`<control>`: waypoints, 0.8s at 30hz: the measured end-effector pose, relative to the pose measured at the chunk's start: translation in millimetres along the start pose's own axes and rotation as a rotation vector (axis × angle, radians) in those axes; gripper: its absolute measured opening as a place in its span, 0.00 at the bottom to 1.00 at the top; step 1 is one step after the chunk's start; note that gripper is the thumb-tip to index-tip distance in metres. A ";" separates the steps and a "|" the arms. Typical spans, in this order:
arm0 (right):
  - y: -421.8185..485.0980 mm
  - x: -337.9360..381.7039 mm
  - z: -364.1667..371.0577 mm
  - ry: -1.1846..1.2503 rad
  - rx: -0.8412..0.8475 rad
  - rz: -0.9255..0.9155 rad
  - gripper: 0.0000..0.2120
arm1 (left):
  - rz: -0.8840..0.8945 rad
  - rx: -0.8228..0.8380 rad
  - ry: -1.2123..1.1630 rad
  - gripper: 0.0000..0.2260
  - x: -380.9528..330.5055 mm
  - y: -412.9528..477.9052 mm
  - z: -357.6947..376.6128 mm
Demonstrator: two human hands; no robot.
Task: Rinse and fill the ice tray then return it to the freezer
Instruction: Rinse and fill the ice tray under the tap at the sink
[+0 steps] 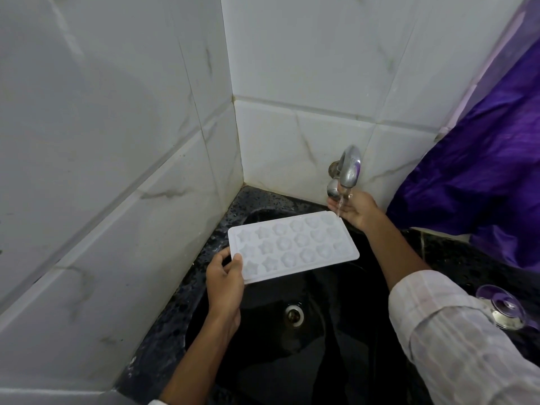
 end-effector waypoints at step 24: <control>2.2 -3.1 -2.4 -0.018 0.017 -0.011 0.12 | -0.005 -0.018 -0.049 0.08 -1.9 -2.3 1.0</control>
Point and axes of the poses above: each hand's wrist, its own y-axis towards the middle knuckle, its own z-axis out of the palm, x = y × z, the point moved 7 cm from there along y, towards the middle knuckle, and after that the axes turned 4 degrees about -x, right-handed, at the moved point
